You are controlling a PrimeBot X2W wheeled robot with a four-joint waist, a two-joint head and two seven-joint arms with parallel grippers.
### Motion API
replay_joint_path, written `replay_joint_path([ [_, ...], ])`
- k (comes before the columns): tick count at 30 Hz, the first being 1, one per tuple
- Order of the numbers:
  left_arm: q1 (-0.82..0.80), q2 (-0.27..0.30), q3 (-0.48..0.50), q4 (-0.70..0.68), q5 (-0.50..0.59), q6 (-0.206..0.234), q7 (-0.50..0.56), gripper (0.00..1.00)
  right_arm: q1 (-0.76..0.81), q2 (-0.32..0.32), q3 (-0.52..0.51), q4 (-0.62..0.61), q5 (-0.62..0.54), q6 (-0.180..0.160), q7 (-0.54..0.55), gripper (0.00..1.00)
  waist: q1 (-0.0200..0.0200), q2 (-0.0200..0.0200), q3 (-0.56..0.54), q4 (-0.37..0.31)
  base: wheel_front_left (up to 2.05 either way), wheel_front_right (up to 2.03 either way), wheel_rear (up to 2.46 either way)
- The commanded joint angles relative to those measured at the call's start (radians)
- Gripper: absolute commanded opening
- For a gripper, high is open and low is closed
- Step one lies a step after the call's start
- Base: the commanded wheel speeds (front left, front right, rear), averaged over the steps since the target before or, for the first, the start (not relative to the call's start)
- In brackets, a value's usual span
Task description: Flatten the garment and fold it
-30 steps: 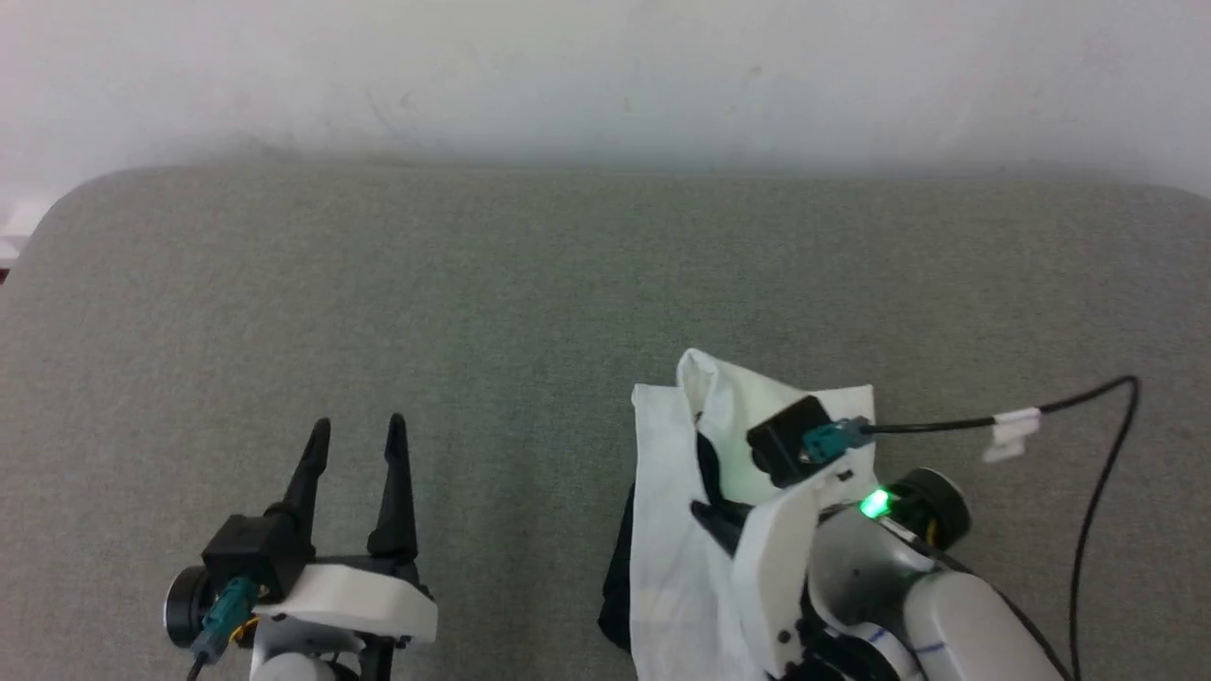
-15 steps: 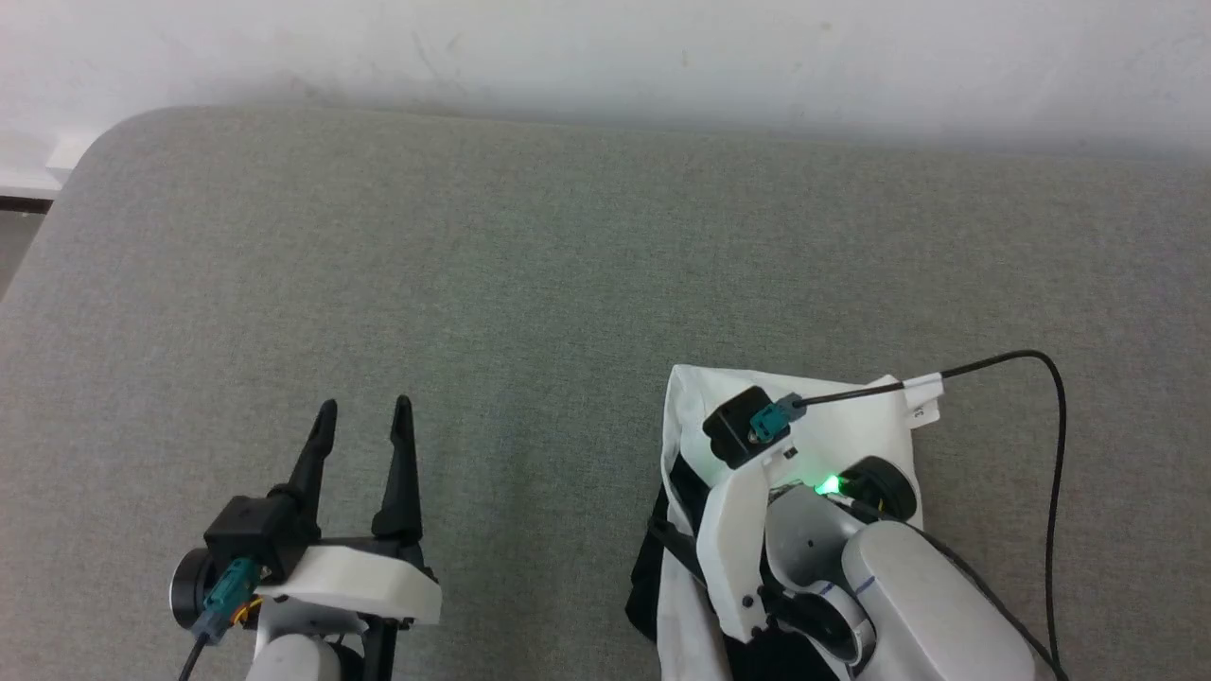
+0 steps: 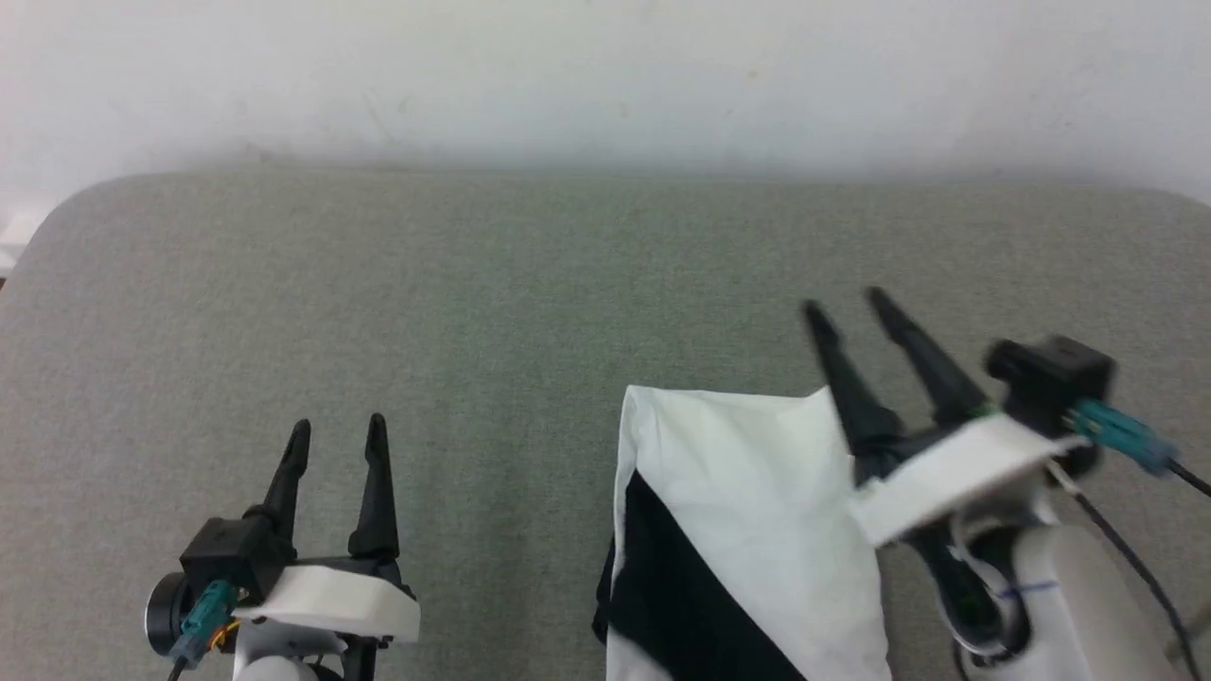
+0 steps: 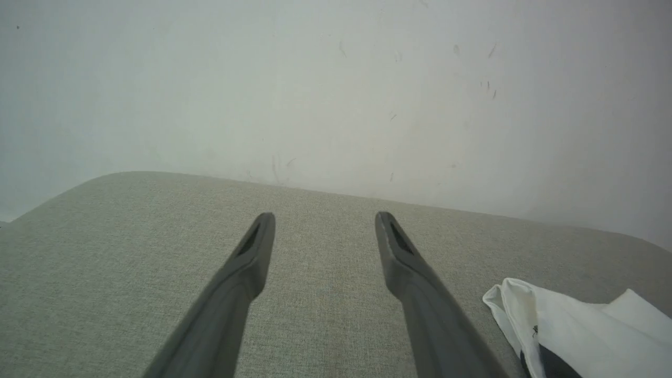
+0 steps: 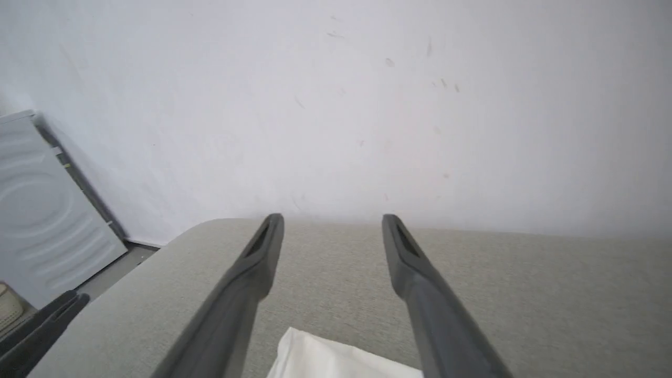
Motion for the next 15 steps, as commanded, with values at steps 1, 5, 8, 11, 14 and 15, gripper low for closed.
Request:
replay_joint_path([
  [1,0.015,-0.004,0.004,-0.008,0.012,-0.005,-0.005,1.00,0.046,-0.002,-0.045,-0.016,-0.018,-0.001,-0.028,1.00,0.0001,-0.0001,-0.027,-0.029,0.00,0.00,0.00],
  [5,0.025,-0.005,0.008,-0.015,0.016,-0.007,-0.005,1.00,0.139,-0.002,-0.159,-0.014,-0.020,-0.001,-0.059,1.00,0.0001,-0.0001,-0.036,-0.046,0.00,0.00,0.00],
  [8,0.029,-0.007,0.008,-0.020,0.018,-0.008,-0.005,1.00,0.186,-0.002,-0.196,0.026,0.003,-0.001,-0.034,1.00,0.0001,-0.0001,-0.038,-0.053,0.00,0.00,0.00],
  [11,0.032,-0.010,0.006,-0.023,0.020,-0.009,-0.005,1.00,0.208,-0.002,-0.192,0.079,0.018,-0.001,0.021,1.00,0.0001,-0.0001,-0.035,-0.056,0.00,0.00,0.00],
  [14,0.032,-0.013,0.003,-0.024,0.021,-0.010,-0.005,1.00,0.204,-0.002,-0.175,0.142,0.040,-0.001,0.088,1.00,0.0001,-0.0001,-0.029,-0.054,0.00,0.00,0.00],
  [15,0.030,-0.014,0.001,-0.024,0.022,-0.011,-0.005,1.00,0.199,-0.002,-0.169,0.168,0.055,-0.001,0.112,1.00,0.0001,-0.0001,-0.027,-0.051,0.00,0.00,0.00],
])
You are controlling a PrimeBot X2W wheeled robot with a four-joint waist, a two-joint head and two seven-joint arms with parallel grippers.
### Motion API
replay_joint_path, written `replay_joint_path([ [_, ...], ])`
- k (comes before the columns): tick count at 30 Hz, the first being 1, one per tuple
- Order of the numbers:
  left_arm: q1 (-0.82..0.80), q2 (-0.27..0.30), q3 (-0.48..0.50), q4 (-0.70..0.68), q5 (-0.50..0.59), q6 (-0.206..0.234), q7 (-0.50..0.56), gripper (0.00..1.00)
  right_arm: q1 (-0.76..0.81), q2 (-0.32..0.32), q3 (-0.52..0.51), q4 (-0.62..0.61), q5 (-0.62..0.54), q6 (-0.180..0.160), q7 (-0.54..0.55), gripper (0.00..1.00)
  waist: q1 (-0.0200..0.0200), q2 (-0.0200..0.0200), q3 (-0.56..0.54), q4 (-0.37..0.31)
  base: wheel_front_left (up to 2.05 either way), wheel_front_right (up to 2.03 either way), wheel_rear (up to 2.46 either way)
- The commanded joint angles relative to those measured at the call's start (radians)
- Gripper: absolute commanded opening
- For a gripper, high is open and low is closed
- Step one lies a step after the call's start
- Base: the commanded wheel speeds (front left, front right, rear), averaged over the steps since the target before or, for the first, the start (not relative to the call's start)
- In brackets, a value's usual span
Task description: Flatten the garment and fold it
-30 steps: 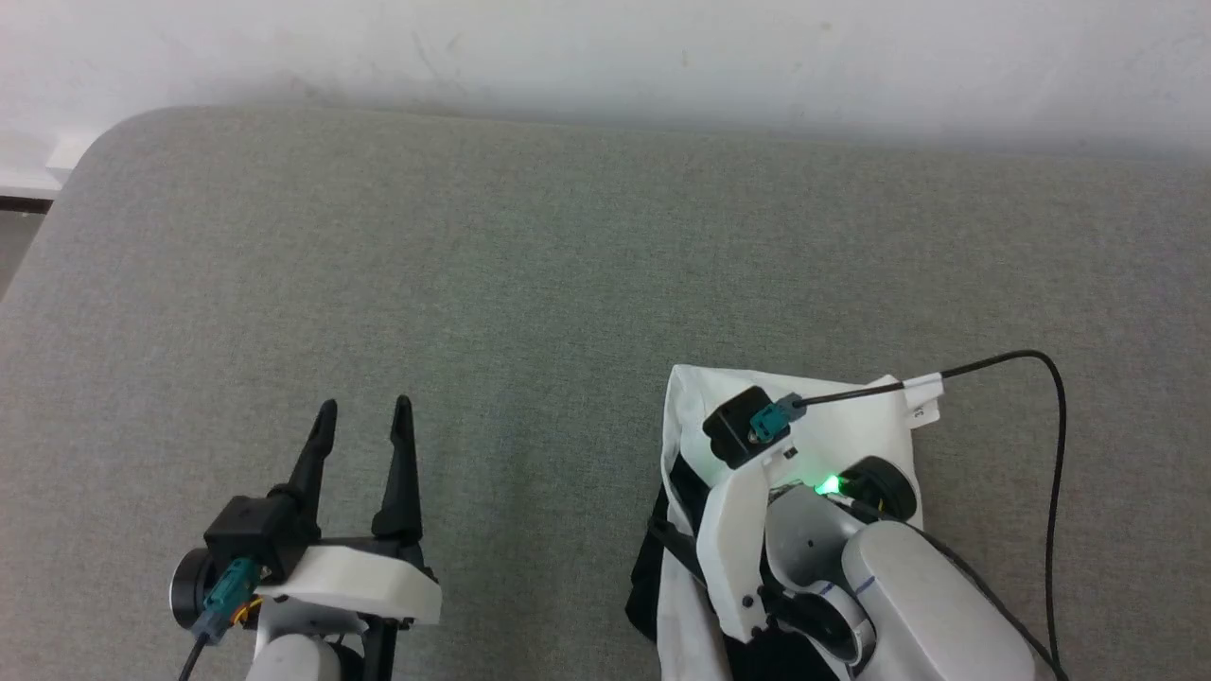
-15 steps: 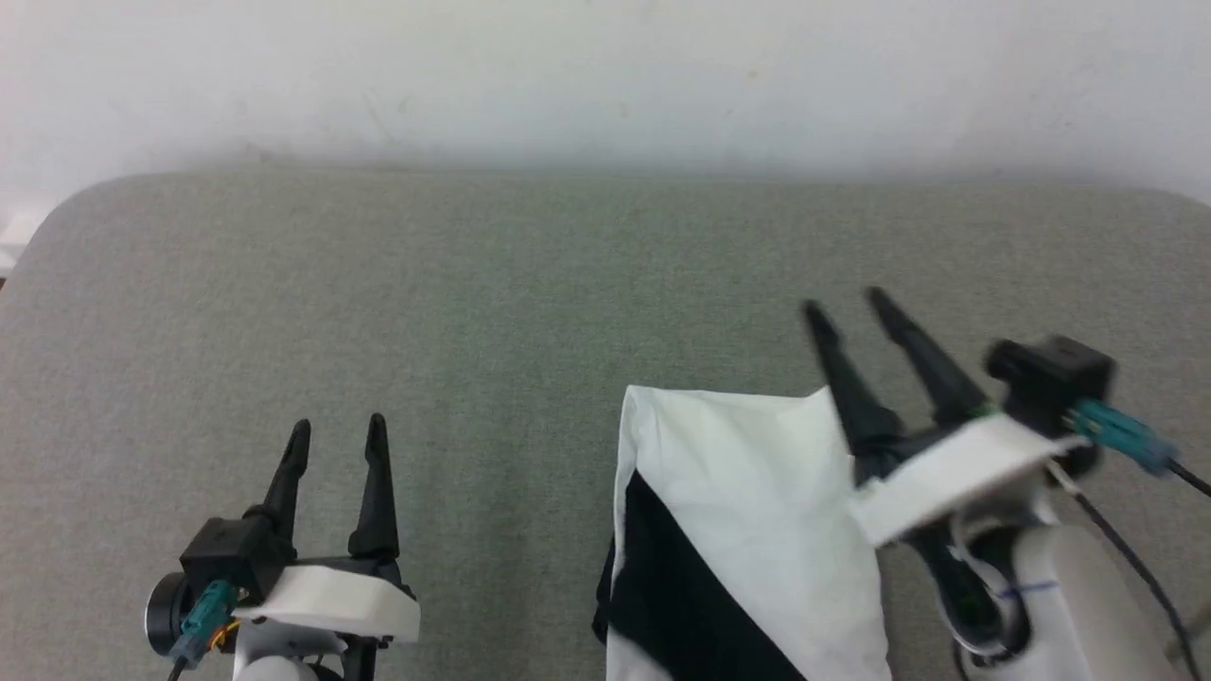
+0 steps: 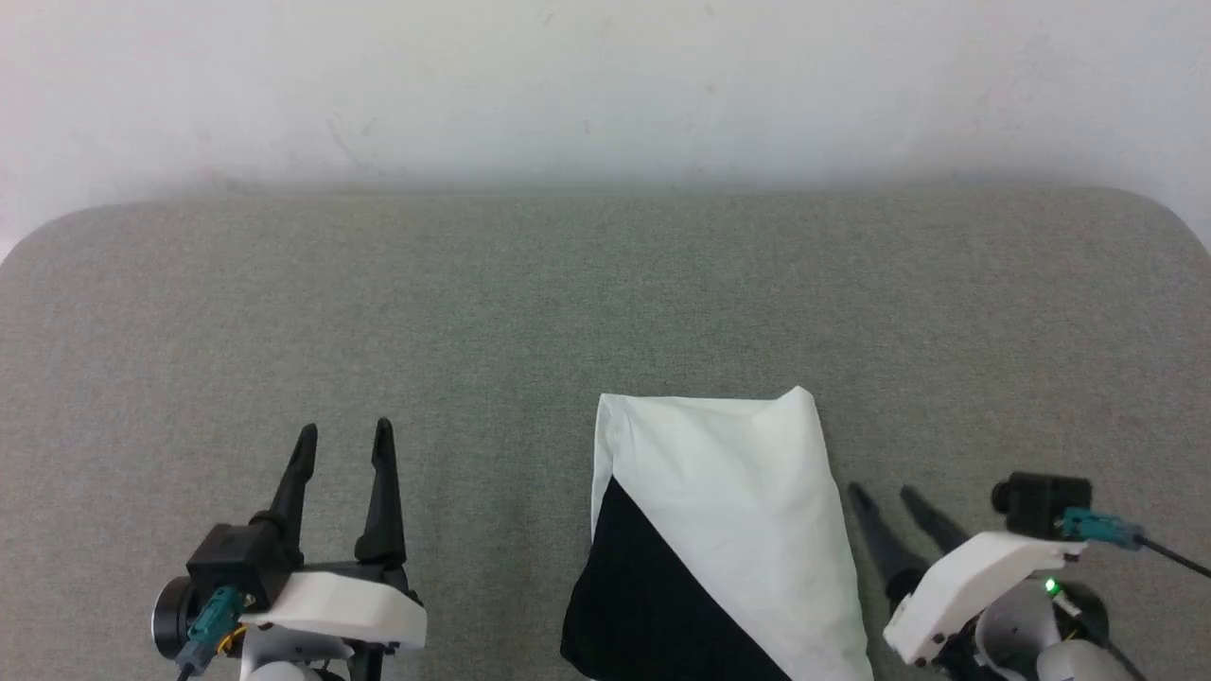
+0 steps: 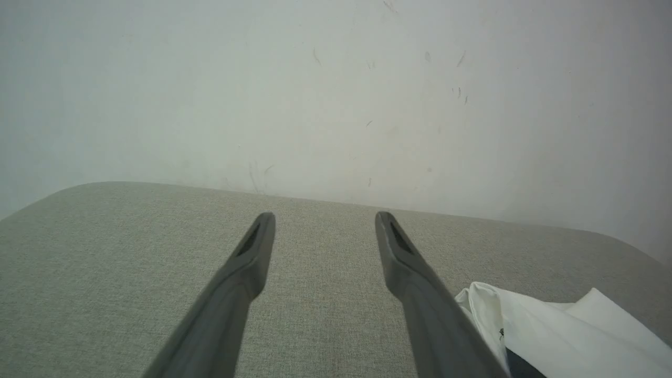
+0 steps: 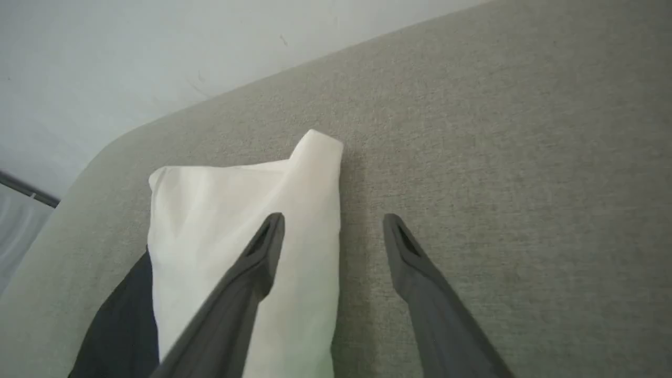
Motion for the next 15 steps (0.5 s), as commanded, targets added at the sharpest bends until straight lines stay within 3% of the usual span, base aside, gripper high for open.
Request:
replay_joint_path([
  [1,0.011,-0.005,-0.003,-0.004,0.013,-0.010,-0.005,1.00,-0.011,0.002,0.009,0.036,0.025,-0.001,0.030,1.00,0.0001,-0.0001,0.004,0.007,0.00,0.00,0.00],
  [5,0.003,-0.009,-0.011,-0.002,0.014,-0.013,-0.005,1.00,-0.040,0.002,0.051,0.142,0.124,-0.001,0.121,1.00,0.0001,-0.0001,0.013,0.025,0.00,0.00,0.00],
  [13,-0.009,-0.015,-0.009,0.002,0.015,-0.014,-0.005,1.00,-0.099,0.002,0.097,0.291,0.124,-0.001,0.255,0.98,0.0001,-0.0001,0.026,0.054,0.00,0.00,0.00],
  [14,-0.008,-0.016,-0.007,0.002,0.015,-0.014,-0.005,1.00,-0.102,0.002,0.101,0.297,0.126,-0.001,0.270,0.52,0.0001,-0.0001,0.025,0.055,0.00,0.00,0.00],
  [15,-0.007,-0.016,-0.005,0.002,0.015,-0.013,-0.005,1.00,-0.105,0.002,0.105,0.298,0.121,-0.001,0.280,0.26,0.0001,-0.0001,0.025,0.055,0.00,0.00,0.00],
])
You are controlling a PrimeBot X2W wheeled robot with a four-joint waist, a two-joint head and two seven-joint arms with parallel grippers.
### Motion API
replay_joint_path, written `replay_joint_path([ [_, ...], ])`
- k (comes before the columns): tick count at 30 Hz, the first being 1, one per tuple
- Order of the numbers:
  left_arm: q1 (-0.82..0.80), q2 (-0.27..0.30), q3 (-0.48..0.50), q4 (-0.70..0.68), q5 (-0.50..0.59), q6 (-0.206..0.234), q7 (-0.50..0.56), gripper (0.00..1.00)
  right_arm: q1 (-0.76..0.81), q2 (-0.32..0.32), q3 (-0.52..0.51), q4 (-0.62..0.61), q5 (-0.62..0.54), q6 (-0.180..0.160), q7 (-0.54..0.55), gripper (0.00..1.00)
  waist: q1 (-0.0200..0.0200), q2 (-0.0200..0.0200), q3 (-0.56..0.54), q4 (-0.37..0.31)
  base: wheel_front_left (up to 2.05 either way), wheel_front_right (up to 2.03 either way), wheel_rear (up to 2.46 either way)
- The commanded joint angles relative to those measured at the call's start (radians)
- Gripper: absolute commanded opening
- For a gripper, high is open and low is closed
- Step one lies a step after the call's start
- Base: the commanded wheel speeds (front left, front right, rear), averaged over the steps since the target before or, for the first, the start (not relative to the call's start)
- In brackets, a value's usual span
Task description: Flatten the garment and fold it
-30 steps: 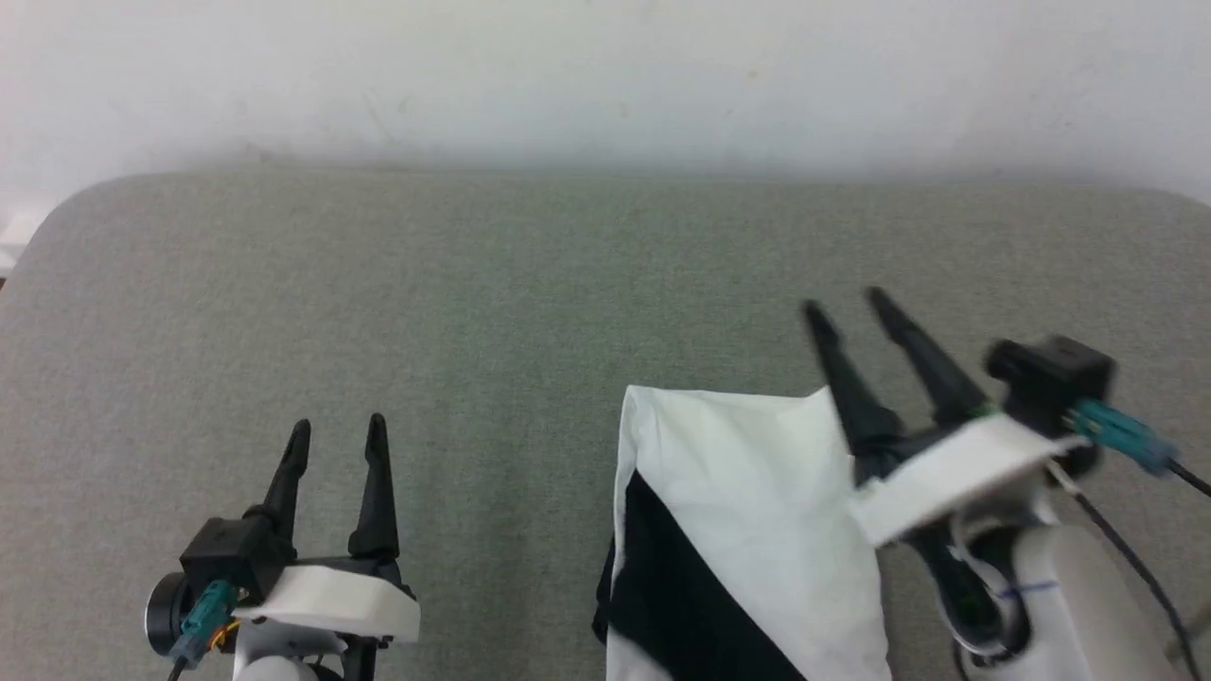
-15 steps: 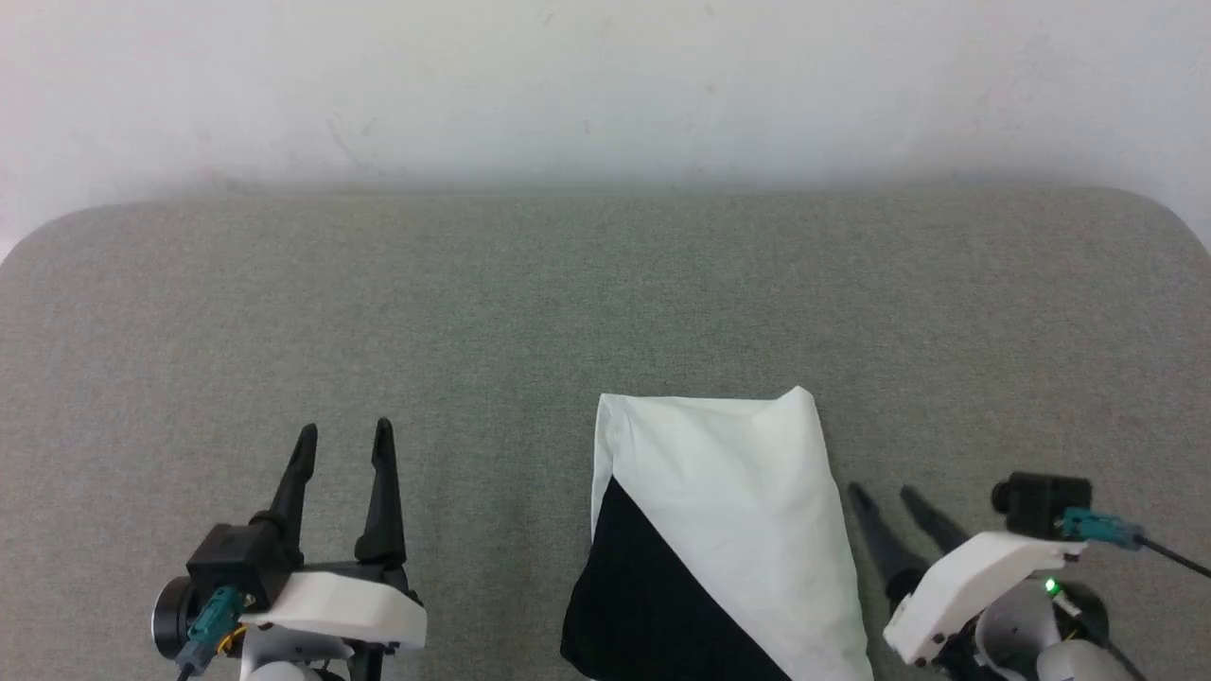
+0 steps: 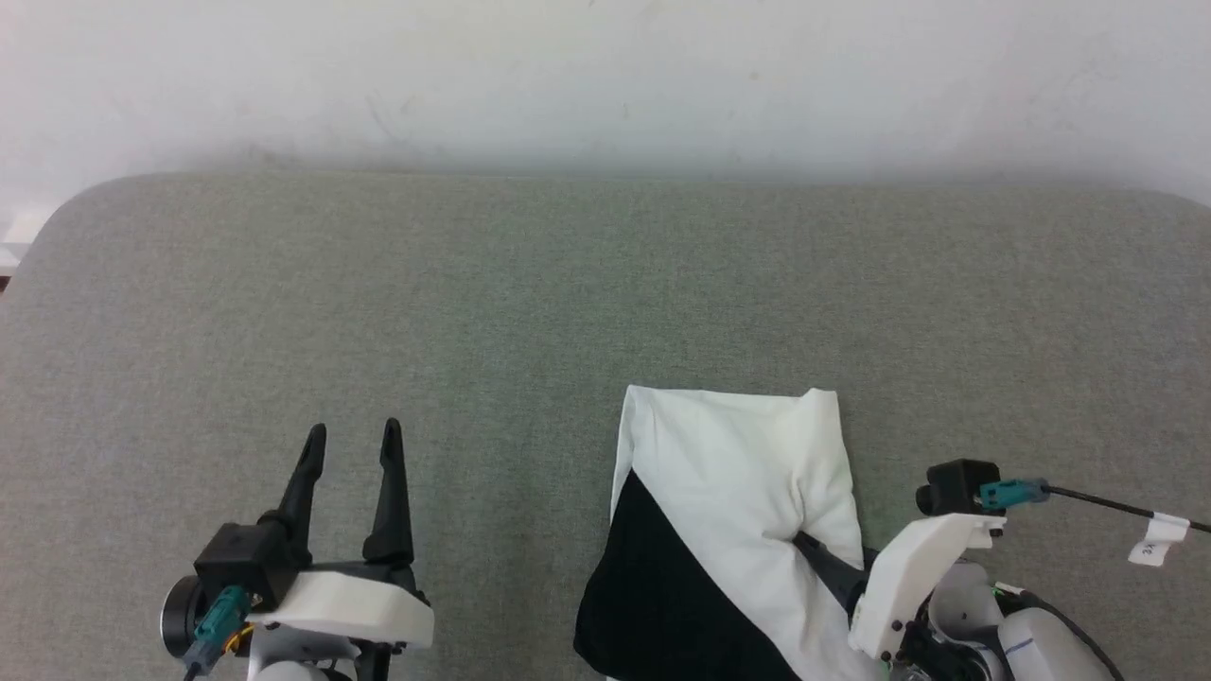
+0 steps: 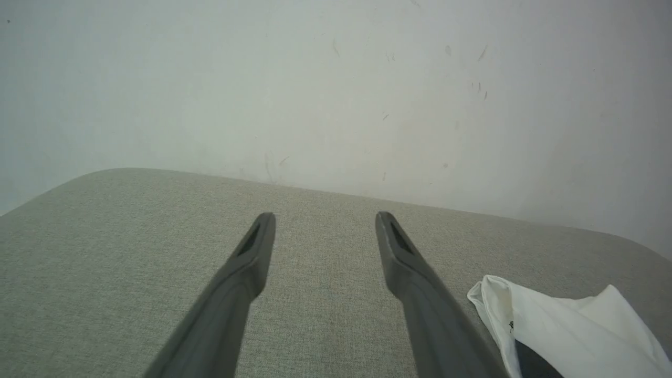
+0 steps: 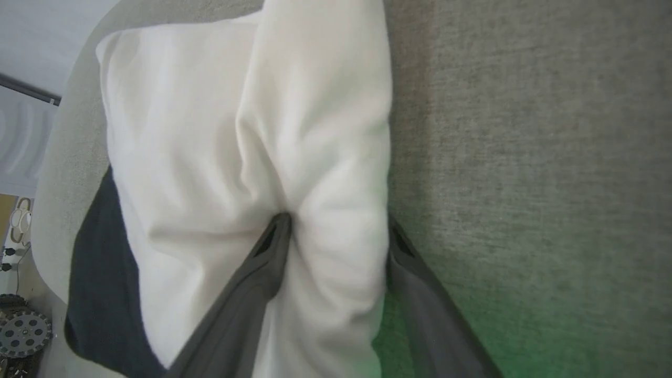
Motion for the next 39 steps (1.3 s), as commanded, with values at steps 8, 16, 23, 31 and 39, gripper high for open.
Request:
replay_joint_path([
  [8,0.011,-0.005,0.034,-0.025,0.017,0.001,-0.005,1.00,-0.067,0.009,0.029,-0.109,-0.345,-0.002,0.087,0.00,0.0001,0.0000,0.009,-0.060,0.00,0.00,0.00],
  [16,0.002,-0.007,0.052,-0.068,0.028,0.005,-0.005,1.00,-0.222,-0.157,0.173,-0.219,-0.551,-0.002,0.197,0.00,0.0001,0.0000,0.063,-0.200,0.00,0.00,0.00],
  [23,-0.058,0.001,0.060,-0.116,0.049,0.000,-0.005,1.00,-0.355,-0.314,0.204,-0.153,-0.568,-0.002,0.214,0.00,0.0001,0.0000,0.165,-0.317,0.00,0.00,0.00],
  [31,-0.133,0.043,0.065,-0.145,0.071,-0.008,-0.003,1.00,-0.493,-0.391,0.170,-0.037,-0.605,-0.002,0.127,0.00,0.0001,0.0000,0.286,-0.377,0.00,0.00,0.00],
  [39,-0.195,0.093,0.067,-0.201,0.090,-0.011,0.036,1.00,-0.608,-0.399,0.021,0.093,-0.698,-0.002,0.021,0.00,0.0001,0.0000,0.399,-0.370,0.00,0.00,0.00],
])
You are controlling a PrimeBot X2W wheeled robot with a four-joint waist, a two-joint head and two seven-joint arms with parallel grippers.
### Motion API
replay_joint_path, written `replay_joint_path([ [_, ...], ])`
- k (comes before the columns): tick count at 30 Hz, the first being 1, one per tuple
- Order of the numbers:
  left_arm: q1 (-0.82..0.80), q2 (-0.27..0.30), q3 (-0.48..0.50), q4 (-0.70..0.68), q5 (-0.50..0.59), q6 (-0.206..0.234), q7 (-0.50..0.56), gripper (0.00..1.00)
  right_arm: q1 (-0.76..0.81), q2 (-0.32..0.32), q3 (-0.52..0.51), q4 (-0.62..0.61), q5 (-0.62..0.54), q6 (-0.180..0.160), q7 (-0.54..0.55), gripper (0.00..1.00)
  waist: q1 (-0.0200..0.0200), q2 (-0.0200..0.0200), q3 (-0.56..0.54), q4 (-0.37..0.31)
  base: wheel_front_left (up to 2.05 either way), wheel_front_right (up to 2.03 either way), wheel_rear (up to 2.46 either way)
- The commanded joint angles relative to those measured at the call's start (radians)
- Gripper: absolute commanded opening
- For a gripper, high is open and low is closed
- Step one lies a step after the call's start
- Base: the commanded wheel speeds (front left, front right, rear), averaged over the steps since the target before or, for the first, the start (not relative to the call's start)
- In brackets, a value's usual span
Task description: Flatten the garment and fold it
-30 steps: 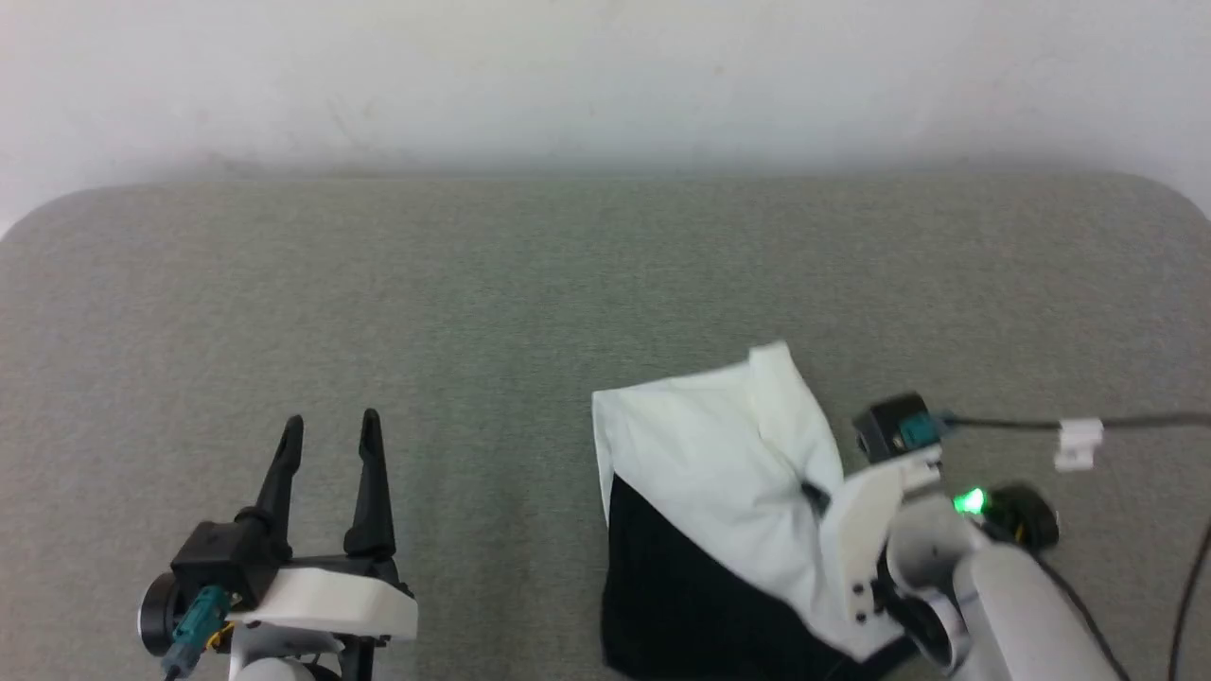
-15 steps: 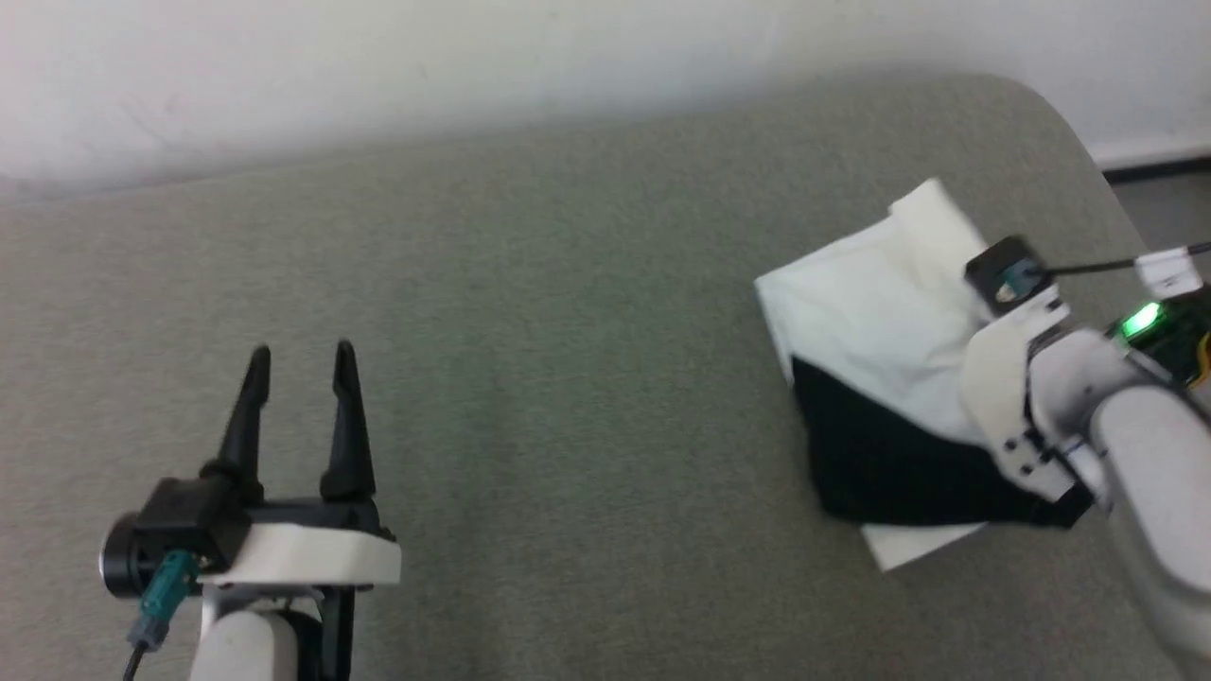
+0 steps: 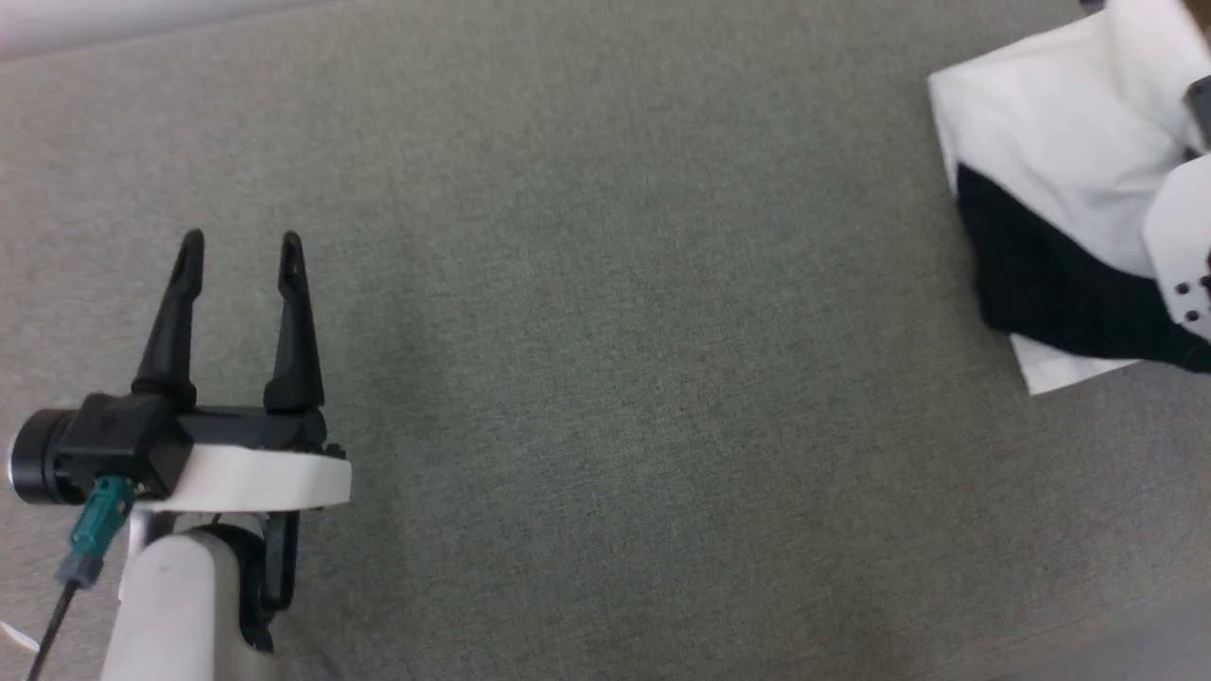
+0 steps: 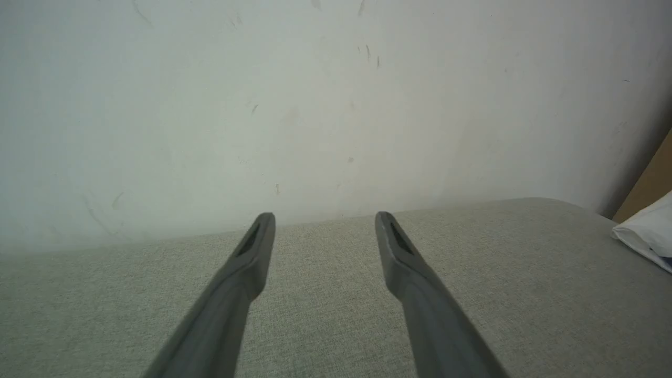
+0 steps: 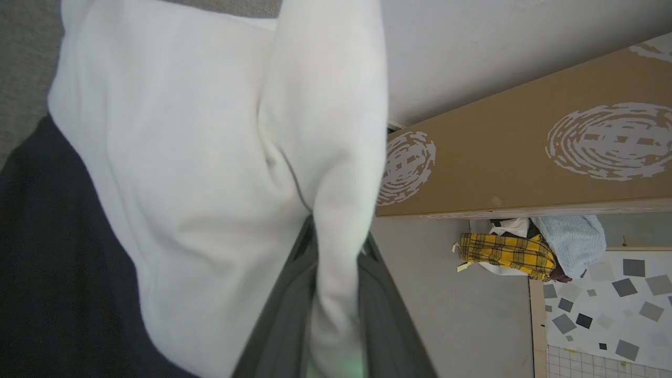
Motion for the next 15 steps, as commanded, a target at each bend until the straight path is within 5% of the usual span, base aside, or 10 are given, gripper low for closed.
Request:
replay_joint_path([
  [1,-0.020,0.010,0.003,-0.009,0.004,-0.005,0.007,1.00,-0.021,0.000,-0.024,0.016,-0.017,-0.002,-0.020,0.00,-0.0002,0.0000,0.088,-0.020,0.00,0.00,0.00],
  [12,-0.029,0.023,-0.008,-0.020,0.003,-0.001,0.024,1.00,-0.072,0.025,-0.191,0.112,-0.135,-0.002,-0.136,0.00,-0.0002,0.0000,0.110,0.028,0.00,0.00,0.00],
  [13,-0.027,0.022,-0.009,-0.018,0.003,0.001,0.023,1.00,-0.073,0.027,-0.197,0.123,-0.143,-0.002,-0.143,0.13,-0.0002,0.0000,0.105,0.030,0.00,0.00,0.00],
  [14,-0.025,0.022,-0.010,-0.016,0.002,0.001,0.022,1.00,-0.073,0.029,-0.199,0.131,-0.150,-0.002,-0.155,0.39,-0.0002,0.0000,0.098,0.033,0.00,0.00,0.00],
  [15,-0.022,0.021,-0.011,-0.013,0.000,0.002,0.022,1.00,-0.072,0.031,-0.202,0.138,-0.154,-0.002,-0.170,0.84,-0.0002,0.0000,0.091,0.034,0.00,0.00,0.00],
])
